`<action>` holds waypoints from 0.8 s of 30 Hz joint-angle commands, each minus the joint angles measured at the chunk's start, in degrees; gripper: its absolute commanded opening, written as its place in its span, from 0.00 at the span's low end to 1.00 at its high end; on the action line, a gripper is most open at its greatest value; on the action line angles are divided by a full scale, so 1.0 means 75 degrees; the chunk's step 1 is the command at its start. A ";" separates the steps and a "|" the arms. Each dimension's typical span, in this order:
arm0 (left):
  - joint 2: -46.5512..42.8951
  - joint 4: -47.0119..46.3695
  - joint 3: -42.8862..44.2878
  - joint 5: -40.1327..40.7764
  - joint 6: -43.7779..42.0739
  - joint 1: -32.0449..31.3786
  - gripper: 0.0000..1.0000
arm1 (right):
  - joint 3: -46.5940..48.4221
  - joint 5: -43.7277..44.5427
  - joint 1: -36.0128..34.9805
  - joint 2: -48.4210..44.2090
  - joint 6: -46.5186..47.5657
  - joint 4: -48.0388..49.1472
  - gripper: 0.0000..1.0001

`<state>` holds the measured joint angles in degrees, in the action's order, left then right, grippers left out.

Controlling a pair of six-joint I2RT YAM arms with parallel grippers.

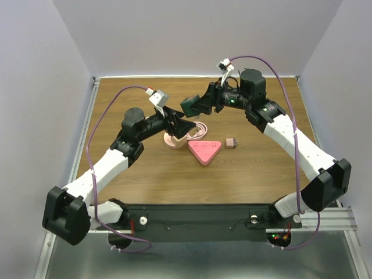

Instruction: Insert the plug

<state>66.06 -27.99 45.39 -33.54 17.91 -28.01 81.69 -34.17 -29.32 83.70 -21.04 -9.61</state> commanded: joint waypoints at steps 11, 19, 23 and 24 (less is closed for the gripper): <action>-0.0277 -0.2267 -0.0098 -0.0941 0.0822 -0.0015 0.93 | -0.0450 -0.1537 0.0031 -0.0472 -0.0687 0.1489 0.00; -0.0265 -0.2796 -0.0286 -0.1364 0.1139 -0.0015 0.93 | -0.1024 -0.2087 0.0042 -0.0543 -0.1799 0.3235 0.00; -0.0277 -0.2947 -0.0321 -0.1364 0.1233 -0.0004 0.93 | -0.1259 -0.2369 0.0066 -0.0555 -0.2221 0.3916 0.00; -0.0277 -0.2994 -0.0309 -0.1376 0.1279 -0.0015 0.93 | -0.1271 -0.2393 0.0066 -0.0543 -0.2280 0.3999 0.00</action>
<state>65.54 -43.22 43.44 -40.16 25.87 -27.53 72.10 -48.97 -28.67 81.34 -33.98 10.22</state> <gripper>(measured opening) 0.931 0.659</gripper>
